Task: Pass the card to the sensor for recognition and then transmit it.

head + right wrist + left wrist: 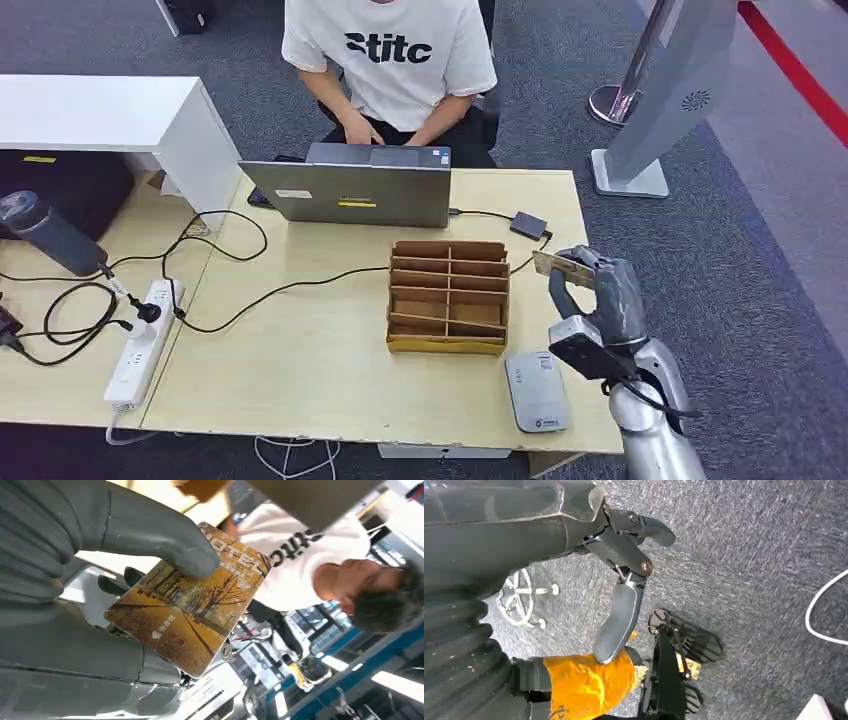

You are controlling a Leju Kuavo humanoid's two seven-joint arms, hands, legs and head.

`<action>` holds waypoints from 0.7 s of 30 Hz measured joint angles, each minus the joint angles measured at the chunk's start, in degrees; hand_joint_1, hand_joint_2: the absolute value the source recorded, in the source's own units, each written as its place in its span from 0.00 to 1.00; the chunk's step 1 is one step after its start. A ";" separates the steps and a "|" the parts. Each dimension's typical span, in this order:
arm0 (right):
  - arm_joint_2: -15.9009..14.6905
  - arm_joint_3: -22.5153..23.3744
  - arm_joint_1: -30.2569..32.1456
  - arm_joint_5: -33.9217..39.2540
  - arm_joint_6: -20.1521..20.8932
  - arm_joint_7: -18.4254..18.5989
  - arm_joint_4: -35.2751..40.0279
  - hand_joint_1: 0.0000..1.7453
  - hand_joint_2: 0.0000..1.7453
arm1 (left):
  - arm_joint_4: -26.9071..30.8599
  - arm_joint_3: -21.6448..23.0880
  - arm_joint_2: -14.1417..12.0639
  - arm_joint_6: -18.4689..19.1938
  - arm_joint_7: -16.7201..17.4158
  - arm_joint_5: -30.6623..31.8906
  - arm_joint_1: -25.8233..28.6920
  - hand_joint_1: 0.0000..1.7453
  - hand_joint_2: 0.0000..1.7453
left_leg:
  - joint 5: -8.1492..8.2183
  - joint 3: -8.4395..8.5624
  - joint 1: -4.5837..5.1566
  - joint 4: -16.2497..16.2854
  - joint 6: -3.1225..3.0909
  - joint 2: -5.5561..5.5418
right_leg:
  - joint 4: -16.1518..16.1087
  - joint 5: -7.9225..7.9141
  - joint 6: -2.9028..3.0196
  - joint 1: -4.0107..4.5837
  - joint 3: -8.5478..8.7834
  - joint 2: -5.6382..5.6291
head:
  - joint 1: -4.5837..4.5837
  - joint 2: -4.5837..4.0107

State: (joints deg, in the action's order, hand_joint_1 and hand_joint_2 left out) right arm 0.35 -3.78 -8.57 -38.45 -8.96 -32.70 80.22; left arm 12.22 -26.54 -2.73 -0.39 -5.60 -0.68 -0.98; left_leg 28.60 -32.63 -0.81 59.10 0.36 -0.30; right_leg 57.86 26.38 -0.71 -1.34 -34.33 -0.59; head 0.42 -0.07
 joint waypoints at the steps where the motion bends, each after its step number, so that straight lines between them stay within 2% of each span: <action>1: -0.59 0.35 1.28 -0.09 0.09 -0.22 1.05 1.00 1.00 | 0.00 -0.28 0.00 0.00 -0.02 -0.02 -0.02 0.00 1.00 | 0.00 0.00 0.00 0.00 0.00 -0.01 | 0.00 0.00 0.00 0.00 0.01 0.00 | -0.02 0.00; 8: -3.78 1.40 8.36 -2.03 0.74 -0.42 6.81 1.00 1.00 | 0.00 -1.96 0.35 0.00 -0.17 -0.20 0.07 0.00 1.00 | 0.02 0.01 -0.01 0.00 -0.04 0.02 | 0.00 0.01 0.00 0.01 0.03 0.02 | -0.02 0.00; 14: -5.81 -0.11 11.55 -8.41 -1.66 2.80 7.82 1.00 1.00 | 0.00 -2.69 0.52 0.02 -0.15 0.54 0.09 0.00 1.00 | 0.02 -0.01 0.00 0.00 -0.04 0.04 | 0.01 0.01 0.00 0.00 0.04 -0.01 | -0.02 0.00; 16: -6.67 -1.23 11.67 -8.79 -1.38 3.57 7.76 1.00 1.00 | 0.00 -2.73 0.50 0.02 -0.02 1.01 0.08 0.00 1.00 | 0.02 0.00 0.00 0.00 -0.04 0.03 | 0.01 0.01 0.00 0.00 0.04 0.00 | -0.02 0.00; 21: -10.47 -7.24 10.79 -13.73 -1.36 9.27 4.87 1.00 1.00 | 0.00 -2.71 0.42 -0.13 1.66 4.94 0.02 0.00 1.00 | 0.02 -0.01 -0.01 0.00 -0.04 0.03 | 0.01 0.01 0.00 0.00 0.06 0.00 | -0.02 0.00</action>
State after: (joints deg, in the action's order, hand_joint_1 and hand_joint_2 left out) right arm -10.12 -11.02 2.22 -52.17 -10.32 -23.43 85.09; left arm 12.22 -29.24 -2.32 -0.52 -3.93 4.27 -0.96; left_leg 28.62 -32.64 -0.81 59.10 0.32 -0.27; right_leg 57.87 26.39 -0.70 -1.33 -34.27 -0.59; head 0.39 -0.07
